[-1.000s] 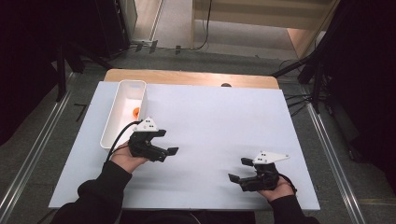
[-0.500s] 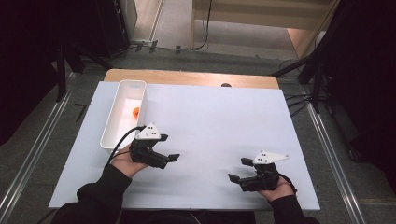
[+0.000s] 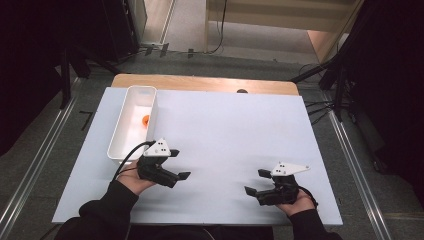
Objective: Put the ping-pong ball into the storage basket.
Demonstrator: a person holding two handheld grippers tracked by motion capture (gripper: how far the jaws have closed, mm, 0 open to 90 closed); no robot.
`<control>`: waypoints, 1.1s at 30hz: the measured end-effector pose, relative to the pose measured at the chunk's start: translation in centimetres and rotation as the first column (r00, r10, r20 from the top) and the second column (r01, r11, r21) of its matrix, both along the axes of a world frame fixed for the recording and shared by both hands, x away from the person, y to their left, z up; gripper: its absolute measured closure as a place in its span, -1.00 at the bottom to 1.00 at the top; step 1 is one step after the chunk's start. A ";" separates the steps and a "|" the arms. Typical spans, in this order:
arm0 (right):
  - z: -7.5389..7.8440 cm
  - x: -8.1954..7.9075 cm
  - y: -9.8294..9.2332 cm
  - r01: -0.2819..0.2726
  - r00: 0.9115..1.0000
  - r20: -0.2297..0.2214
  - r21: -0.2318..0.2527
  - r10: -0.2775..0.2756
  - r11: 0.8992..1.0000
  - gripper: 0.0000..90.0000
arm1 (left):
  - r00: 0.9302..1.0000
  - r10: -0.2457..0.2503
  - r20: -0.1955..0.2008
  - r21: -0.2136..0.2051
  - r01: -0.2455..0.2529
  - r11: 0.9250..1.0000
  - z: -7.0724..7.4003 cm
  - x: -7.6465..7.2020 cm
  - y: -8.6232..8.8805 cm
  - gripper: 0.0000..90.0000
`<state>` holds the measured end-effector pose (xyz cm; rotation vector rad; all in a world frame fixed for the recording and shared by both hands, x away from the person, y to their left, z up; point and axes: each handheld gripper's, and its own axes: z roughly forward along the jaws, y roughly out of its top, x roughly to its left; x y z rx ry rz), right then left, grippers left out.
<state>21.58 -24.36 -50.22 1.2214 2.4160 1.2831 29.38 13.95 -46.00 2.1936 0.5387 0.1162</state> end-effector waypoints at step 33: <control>0.0 0.0 0.0 -0.001 1.000 0.002 -0.004 0.001 1.000 -0.68 | 0.999 -0.043 -0.033 0.034 0.044 0.998 -1.4 -1.3 2.6 -0.67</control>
